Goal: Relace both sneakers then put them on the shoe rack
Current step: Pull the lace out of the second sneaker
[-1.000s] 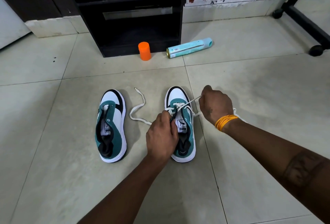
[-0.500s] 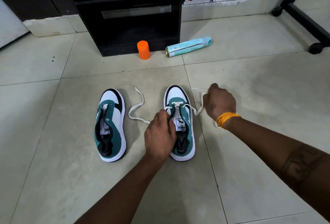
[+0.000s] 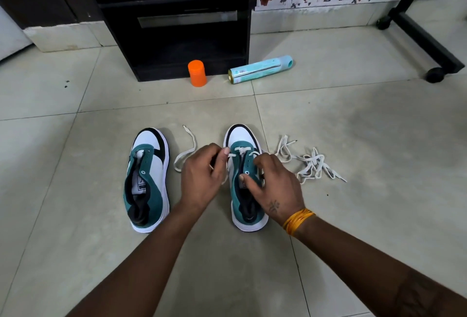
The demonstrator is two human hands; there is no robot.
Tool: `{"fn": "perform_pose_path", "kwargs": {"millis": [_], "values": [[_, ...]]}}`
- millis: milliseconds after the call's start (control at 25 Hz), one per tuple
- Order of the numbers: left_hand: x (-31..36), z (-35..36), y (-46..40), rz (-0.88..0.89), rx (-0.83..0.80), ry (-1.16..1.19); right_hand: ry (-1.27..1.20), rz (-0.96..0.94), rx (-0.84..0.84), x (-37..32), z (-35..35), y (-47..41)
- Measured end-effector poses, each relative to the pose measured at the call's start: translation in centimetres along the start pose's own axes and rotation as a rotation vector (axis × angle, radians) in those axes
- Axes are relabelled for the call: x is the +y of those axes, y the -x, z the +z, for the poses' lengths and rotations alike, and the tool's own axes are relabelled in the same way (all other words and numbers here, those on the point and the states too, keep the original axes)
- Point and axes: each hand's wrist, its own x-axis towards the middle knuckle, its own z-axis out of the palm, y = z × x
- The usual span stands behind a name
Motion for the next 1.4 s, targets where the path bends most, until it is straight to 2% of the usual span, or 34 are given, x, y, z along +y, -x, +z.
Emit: {"fn": "perform_pose_path", "kwargs": {"millis": [80,280,440,560,640,720,840,880,1040,1120,1160,1280,1320,1400], "values": [[-0.3,0.7,-2.1,0.015,-0.054,-0.044,0.056,-0.019,0.006,-0.3,0.1,-0.2],[-0.9,2.5,-6.6,-0.065,-0.479,-0.070,0.031,-0.042,0.052,0.0,0.4,0.2],[0.2,2.8,-7.9,0.051,-0.592,-0.276,-0.081,-0.031,0.115,0.5,0.9,0.6],[0.5,2.9,-7.5,0.103,-0.583,-0.382,-0.115,-0.042,0.149,0.6,1.1,0.7],[0.3,2.9,-6.9,0.109,-0.568,-0.354,-0.125,-0.039,0.155,0.7,1.2,0.6],[-0.5,3.1,-6.3,-0.051,-0.500,-0.203,-0.153,-0.023,0.154,0.8,1.3,0.6],[-1.5,3.0,-5.9,-0.488,-0.355,0.232,-0.164,-0.001,0.158,0.8,1.4,0.5],[-1.6,2.9,-5.7,-0.523,-0.340,0.324,-0.154,-0.007,0.157,0.7,1.4,0.5],[-0.5,2.5,-5.0,-0.202,-0.398,0.188,-0.127,-0.016,0.146,0.5,1.3,0.6],[-0.3,3.0,-4.9,-0.159,-0.351,0.121,-0.118,-0.014,0.138,0.5,1.3,0.6],[-0.5,3.3,-4.8,-0.218,-0.323,0.119,-0.115,-0.014,0.137,0.4,1.3,0.6],[-0.7,4.0,-4.6,-0.662,-0.173,0.437,-0.115,-0.012,0.143,0.4,1.2,0.6],[-0.8,4.1,-4.4,-0.719,-0.145,0.514,-0.108,-0.016,0.143,0.5,1.2,0.6],[-0.6,3.8,-4.1,-0.664,-0.223,0.519,-0.094,-0.020,0.138,0.5,1.3,0.6]]}}
